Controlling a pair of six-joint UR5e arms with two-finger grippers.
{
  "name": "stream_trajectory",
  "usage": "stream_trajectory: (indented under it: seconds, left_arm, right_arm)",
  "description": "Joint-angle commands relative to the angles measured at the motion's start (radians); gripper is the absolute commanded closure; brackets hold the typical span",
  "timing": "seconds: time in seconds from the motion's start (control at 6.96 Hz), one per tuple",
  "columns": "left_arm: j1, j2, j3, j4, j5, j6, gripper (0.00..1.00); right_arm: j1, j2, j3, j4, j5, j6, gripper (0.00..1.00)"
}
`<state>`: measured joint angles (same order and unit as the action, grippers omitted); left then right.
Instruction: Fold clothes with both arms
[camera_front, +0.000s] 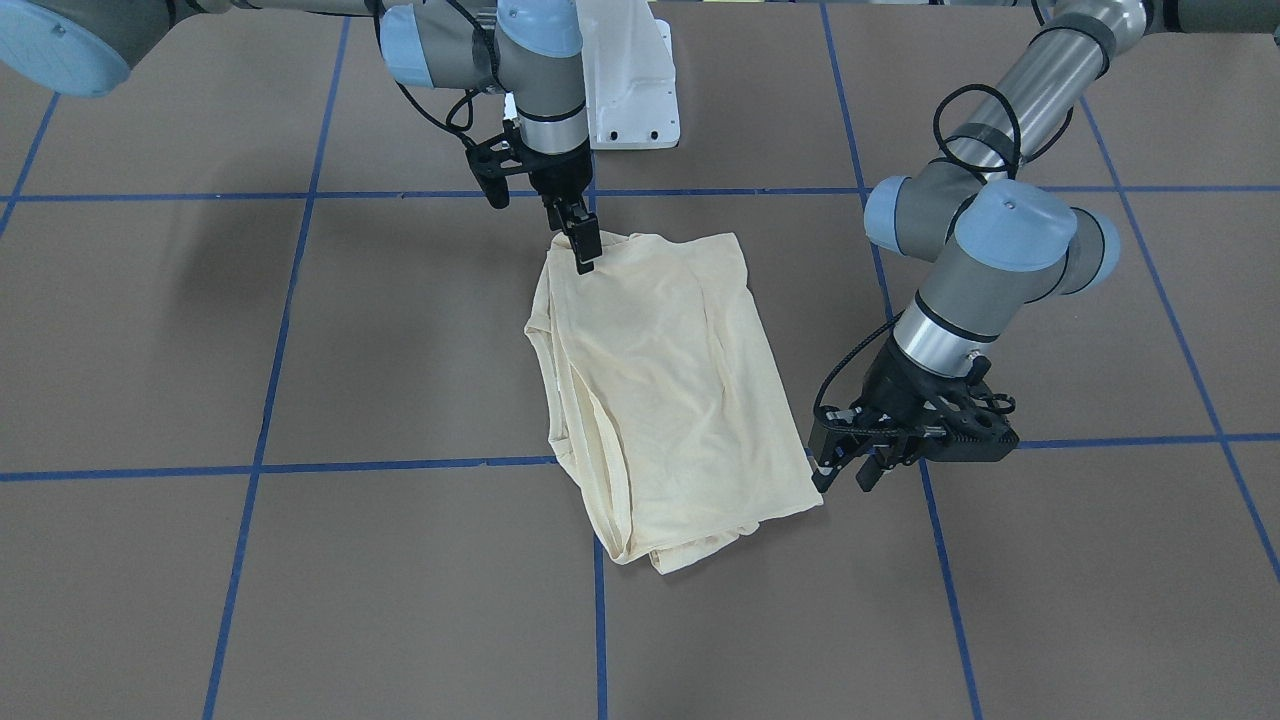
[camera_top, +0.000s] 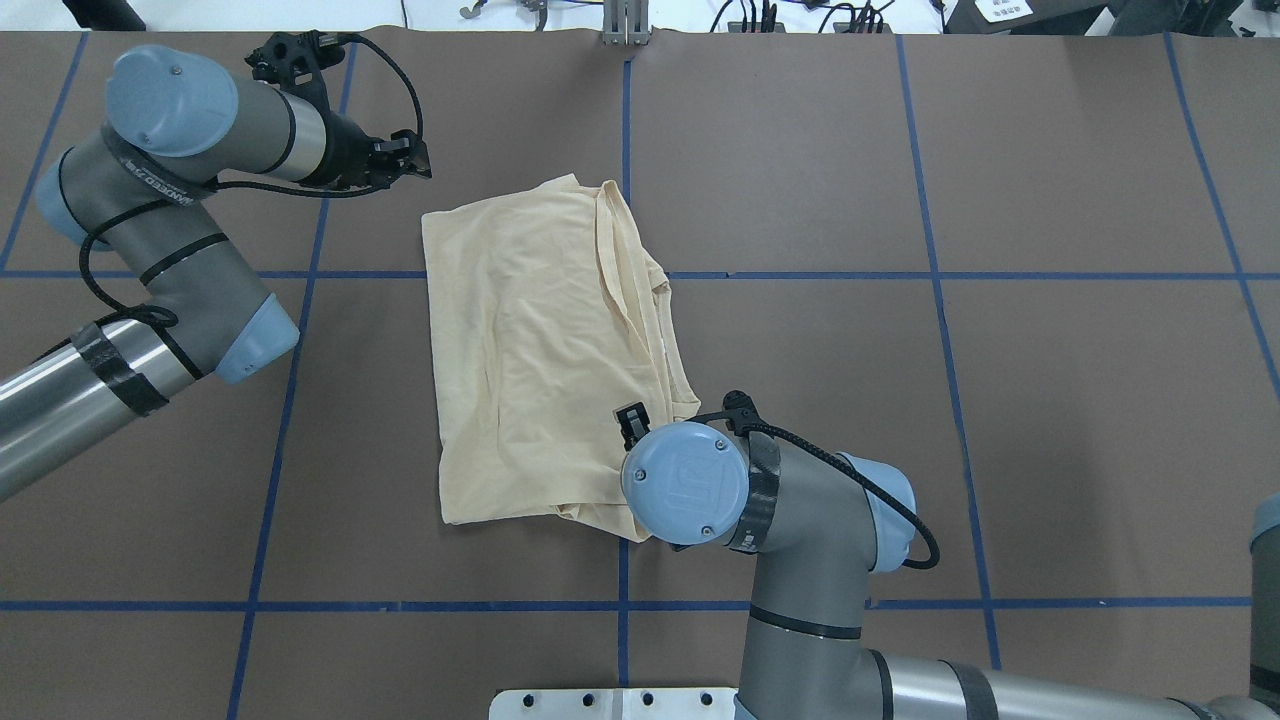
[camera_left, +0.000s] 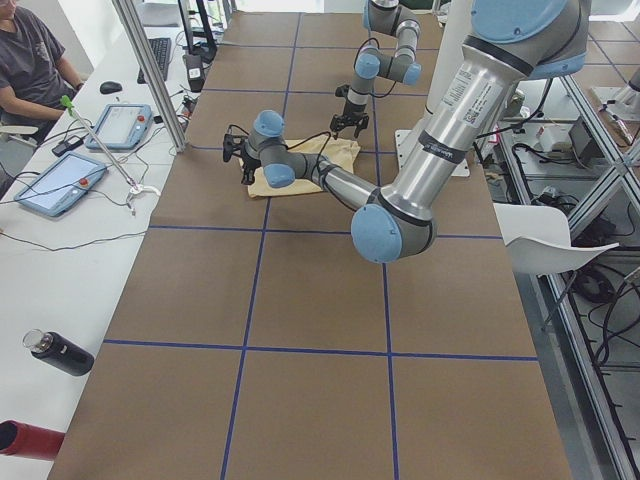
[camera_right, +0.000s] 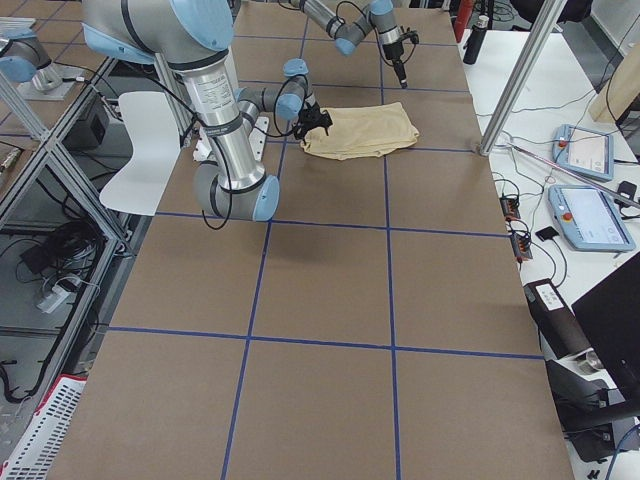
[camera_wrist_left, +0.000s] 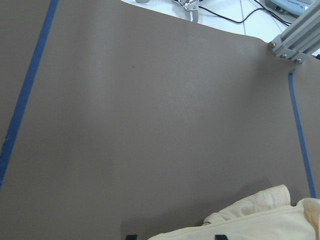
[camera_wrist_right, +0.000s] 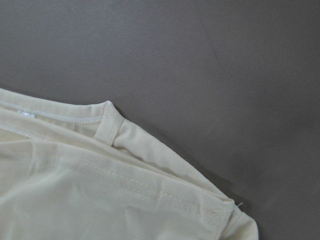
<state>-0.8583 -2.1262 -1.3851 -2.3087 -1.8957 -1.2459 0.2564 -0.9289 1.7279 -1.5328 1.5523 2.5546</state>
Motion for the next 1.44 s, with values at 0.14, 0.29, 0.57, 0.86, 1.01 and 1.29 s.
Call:
stream_trajectory:
  seconds: [0.14, 0.29, 0.57, 0.86, 1.01, 1.29]
  left_arm:
    - [-0.001, 0.0, 0.0, 0.0, 0.0, -0.006, 0.39]
    - [-0.001, 0.0, 0.0, 0.0, 0.001, -0.004, 0.39]
    - [-0.001, 0.0, 0.0, -0.001, 0.001, -0.004, 0.39]
    - [-0.001, 0.002, -0.006, 0.0, 0.001, -0.004, 0.39]
    - [-0.001, 0.002, -0.008, 0.0, 0.001, -0.006, 0.39]
    - [-0.002, 0.002, -0.012, 0.0, 0.001, -0.006, 0.39]
  right_arm:
    - [-0.029, -0.016, -0.004, -0.009, 0.0, 0.003, 0.0]
    - [-0.032, -0.016, -0.008, -0.009, 0.0, 0.003, 0.0]
    - [-0.031, -0.018, -0.017, -0.009, -0.004, 0.003, 0.01]
    - [-0.032, -0.016, -0.024, -0.006, -0.017, 0.003, 0.05]
    - [-0.032, -0.021, -0.027, 0.0, -0.017, 0.003, 0.05]
    - [-0.032, -0.019, -0.027, -0.001, -0.017, 0.004, 0.51]
